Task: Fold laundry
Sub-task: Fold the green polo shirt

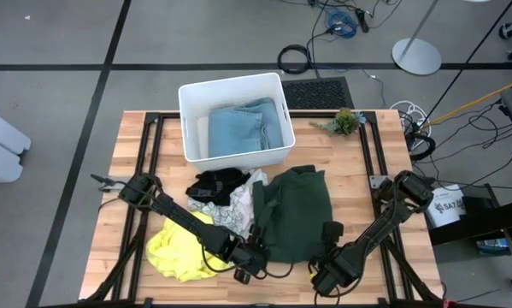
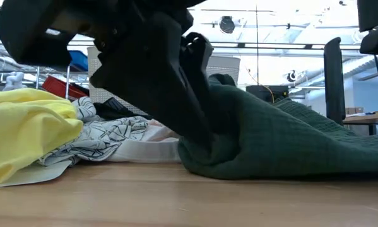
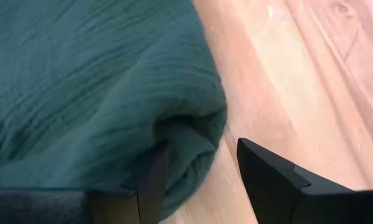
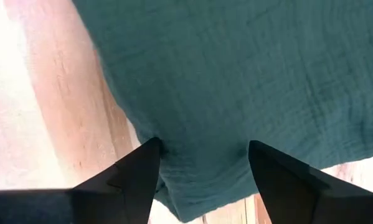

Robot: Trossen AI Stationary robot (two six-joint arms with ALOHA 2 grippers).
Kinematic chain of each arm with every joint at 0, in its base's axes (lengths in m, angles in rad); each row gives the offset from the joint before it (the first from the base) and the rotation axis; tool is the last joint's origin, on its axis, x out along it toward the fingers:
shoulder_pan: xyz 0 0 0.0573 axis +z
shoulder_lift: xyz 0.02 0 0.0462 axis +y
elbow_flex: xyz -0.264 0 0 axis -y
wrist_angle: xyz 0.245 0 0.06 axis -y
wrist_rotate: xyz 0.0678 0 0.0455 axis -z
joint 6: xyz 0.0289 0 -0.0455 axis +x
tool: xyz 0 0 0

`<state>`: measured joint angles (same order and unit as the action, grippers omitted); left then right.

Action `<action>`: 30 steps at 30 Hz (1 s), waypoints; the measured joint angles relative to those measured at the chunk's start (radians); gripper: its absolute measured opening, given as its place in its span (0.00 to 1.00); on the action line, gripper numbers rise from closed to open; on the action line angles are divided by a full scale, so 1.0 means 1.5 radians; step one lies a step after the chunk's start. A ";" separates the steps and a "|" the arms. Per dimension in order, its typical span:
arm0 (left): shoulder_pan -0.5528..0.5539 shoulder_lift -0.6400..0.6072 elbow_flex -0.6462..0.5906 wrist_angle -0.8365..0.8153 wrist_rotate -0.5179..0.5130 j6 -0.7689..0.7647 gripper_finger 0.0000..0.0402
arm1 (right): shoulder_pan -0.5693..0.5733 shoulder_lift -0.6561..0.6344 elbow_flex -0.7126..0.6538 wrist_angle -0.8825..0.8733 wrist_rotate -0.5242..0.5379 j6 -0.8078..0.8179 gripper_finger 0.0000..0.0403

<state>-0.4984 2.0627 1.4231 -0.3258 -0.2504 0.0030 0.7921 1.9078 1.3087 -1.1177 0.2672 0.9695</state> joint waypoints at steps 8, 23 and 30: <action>0.020 0.016 0.001 -0.007 0.008 0.019 0.49 | -0.006 0.000 0.000 0.005 0.015 0.010 0.53; 0.030 0.017 0.001 -0.004 0.076 0.001 0.04 | -0.004 -0.001 0.000 0.005 0.010 0.025 0.52; 0.024 0.011 0.000 -0.012 0.078 -0.004 0.04 | -0.003 -0.001 0.000 0.004 0.010 0.024 0.52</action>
<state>-0.4622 2.0788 1.4235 -0.3431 -0.1341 -0.0025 0.7870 1.9060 1.3087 -1.1115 0.2817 1.0051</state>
